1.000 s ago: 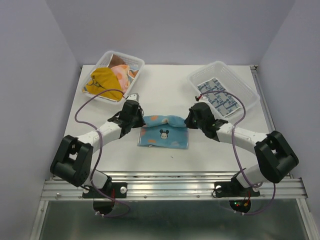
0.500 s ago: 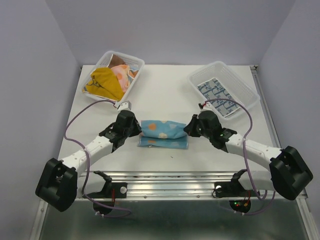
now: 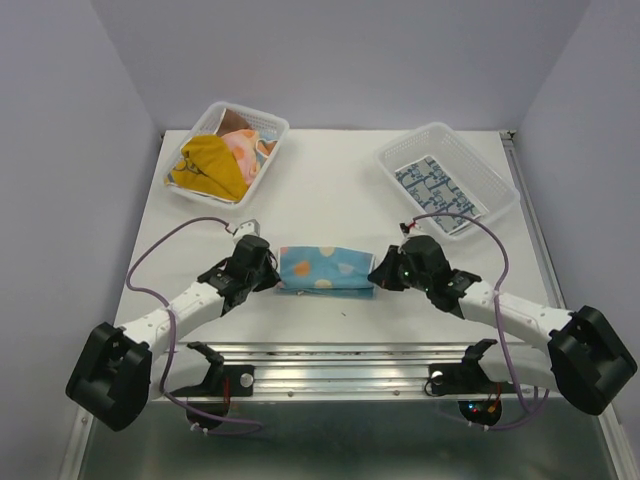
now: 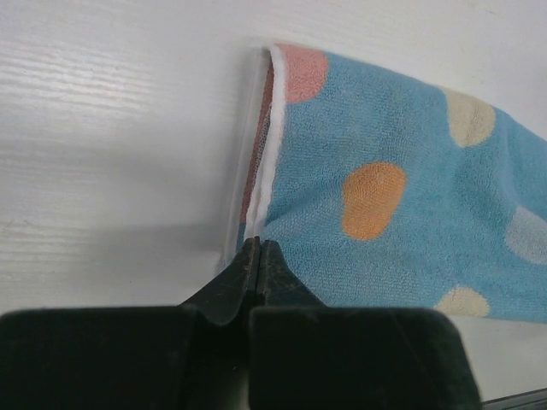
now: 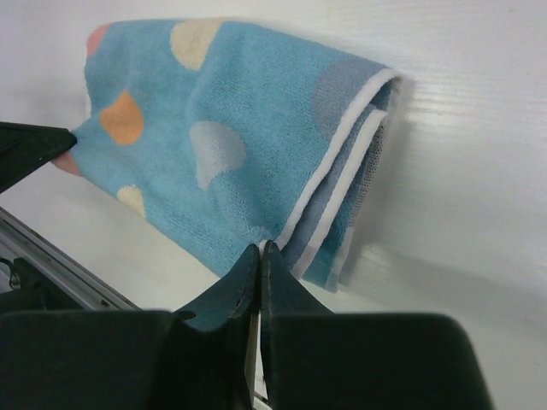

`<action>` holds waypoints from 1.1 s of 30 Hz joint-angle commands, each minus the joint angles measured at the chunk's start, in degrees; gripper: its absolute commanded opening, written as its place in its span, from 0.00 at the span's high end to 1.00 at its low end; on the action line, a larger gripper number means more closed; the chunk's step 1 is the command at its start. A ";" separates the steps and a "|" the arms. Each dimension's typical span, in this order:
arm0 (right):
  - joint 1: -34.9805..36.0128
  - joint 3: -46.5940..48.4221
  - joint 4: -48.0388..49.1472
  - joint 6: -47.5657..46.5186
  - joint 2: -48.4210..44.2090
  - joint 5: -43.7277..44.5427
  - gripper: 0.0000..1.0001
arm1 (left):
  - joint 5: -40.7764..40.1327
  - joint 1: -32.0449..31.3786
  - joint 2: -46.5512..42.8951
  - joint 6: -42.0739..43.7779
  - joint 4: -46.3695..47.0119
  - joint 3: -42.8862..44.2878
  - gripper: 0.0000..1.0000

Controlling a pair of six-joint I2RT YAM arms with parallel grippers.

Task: Fold and stack the towels
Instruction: Fold the towel

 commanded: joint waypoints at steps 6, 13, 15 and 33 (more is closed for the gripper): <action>0.63 -6.18 3.91 3.15 0.95 -3.90 0.94 | 0.37 -2.11 -1.37 -2.37 -1.39 -2.67 0.99; 0.63 -3.20 -0.56 1.05 1.75 -1.87 0.31 | -3.14 -3.69 -4.35 -5.27 -6.14 -2.15 0.46; 0.54 -1.01 -1.88 -0.80 1.31 -1.70 0.13 | -3.32 -4.48 -6.36 -5.62 -6.84 -1.18 0.01; 5.02 10.43 -12.08 1.03 13.95 15.70 0.18 | -9.83 -4.66 -6.55 -2.99 -7.46 5.42 0.01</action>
